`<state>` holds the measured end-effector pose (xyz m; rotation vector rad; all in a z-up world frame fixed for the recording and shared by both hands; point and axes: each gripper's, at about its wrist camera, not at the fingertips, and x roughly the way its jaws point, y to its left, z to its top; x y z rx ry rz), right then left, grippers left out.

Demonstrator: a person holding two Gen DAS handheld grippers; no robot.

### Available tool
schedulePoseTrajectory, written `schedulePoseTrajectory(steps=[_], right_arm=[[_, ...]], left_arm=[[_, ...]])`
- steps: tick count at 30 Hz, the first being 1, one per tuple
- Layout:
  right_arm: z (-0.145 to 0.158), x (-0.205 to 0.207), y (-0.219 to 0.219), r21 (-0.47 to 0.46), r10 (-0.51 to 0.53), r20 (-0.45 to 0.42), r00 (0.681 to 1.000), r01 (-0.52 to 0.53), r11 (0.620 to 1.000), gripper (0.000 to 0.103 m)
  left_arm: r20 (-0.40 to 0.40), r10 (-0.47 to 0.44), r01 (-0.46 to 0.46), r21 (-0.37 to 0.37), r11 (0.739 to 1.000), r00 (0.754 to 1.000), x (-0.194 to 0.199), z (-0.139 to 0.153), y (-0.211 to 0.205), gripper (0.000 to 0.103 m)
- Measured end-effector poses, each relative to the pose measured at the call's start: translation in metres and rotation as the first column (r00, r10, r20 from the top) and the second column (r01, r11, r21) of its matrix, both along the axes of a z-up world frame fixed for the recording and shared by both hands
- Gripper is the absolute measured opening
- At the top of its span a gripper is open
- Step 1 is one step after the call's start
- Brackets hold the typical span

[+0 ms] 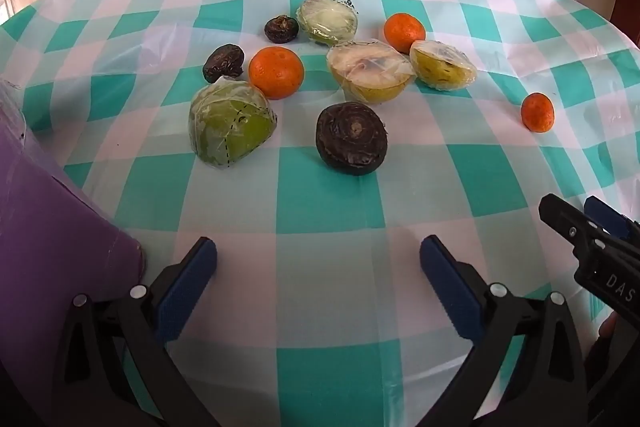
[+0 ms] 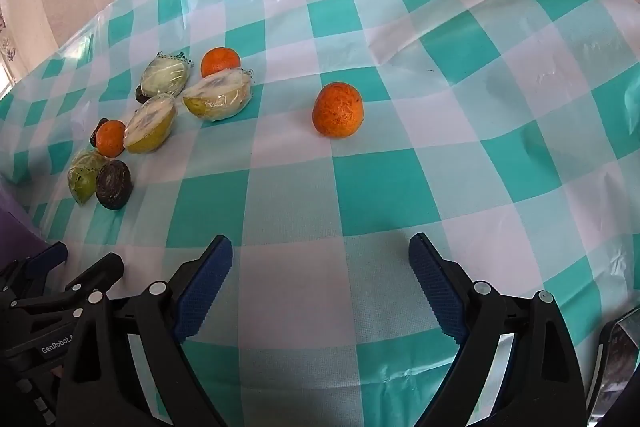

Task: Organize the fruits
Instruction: 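Grasp the dark round fruit with the left tool while the right tool grasps an orange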

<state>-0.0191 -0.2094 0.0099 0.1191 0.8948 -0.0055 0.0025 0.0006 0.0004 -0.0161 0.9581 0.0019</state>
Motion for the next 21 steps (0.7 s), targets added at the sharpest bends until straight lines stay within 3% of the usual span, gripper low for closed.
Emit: schedulePoseTrajectory(steps=[8,14,18,19,21], right_arm=[[0.003,0.047,-0.015,0.001,-0.059,0.007,0.998,0.059,0.998,0.085],[0.002,0.085,-0.012,-0.036,-0.065,0.002,0.998,0.065,0.997,0.073],[0.003,0.09,-0.009,-0.059,-0.071,0.008,0.997,0.071,0.996,0.048],[0.004,0.09,-0.01,-0.044,-0.063,0.015,0.998,0.064,0.997,0.038],[0.004,0.088,-0.015,-0.007,-0.058,0.022,0.998,0.058,0.998,0.034]], left_arm=[[0.023,0.012,-0.011,-0.021,1.0,1.0,0.023,0.003,-0.002,0.093],[0.045,-0.001,0.002,-0.023,1.0,0.999,0.042,0.006,-0.009,0.08],[0.08,-0.002,0.0,0.026,1.0,0.997,0.046,0.007,-0.015,0.045],[0.089,-0.009,0.008,0.02,1.0,0.996,0.046,0.008,-0.015,0.041],[0.094,-0.01,0.011,-0.007,1.0,0.996,0.045,0.009,-0.011,0.04]])
